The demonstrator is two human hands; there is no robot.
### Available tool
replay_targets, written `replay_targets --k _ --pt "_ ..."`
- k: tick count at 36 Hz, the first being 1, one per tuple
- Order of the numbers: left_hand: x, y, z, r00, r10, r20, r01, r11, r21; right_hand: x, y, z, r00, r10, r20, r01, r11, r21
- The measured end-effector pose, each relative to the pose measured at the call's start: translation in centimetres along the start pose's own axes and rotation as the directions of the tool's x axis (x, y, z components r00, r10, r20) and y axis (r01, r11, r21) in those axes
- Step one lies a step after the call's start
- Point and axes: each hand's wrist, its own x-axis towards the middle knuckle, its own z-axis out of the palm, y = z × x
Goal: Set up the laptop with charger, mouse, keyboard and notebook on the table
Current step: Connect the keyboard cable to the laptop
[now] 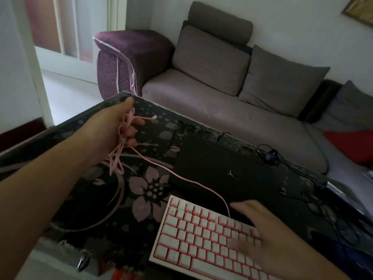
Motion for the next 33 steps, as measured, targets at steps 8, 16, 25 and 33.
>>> replay_targets --k 8,16,25,33 --pt "-0.7 0.3 -0.7 0.984 0.067 -0.163 -0.013 0.95 0.312 7.3 -5.6 0.7 0.982 -0.057 -0.18 0.048 0.997 -0.054" --pt "0.3 -1.0 0.5 0.998 0.052 -0.021 -0.034 0.863 0.505 10.7 -9.3 1.9 0.991 -0.108 -0.084 0.104 0.993 -0.054" --pt "3.4 -2.7 2.8 0.961 -0.013 0.276 -0.248 0.396 0.884 15.1 -11.4 -0.8 0.982 0.008 -0.191 0.14 0.652 0.745" --pt "5.6 -3.0 3.1 0.928 -0.16 0.337 -0.291 0.252 0.923 20.1 -13.4 -2.1 0.95 -0.083 -0.301 0.27 0.703 0.658"
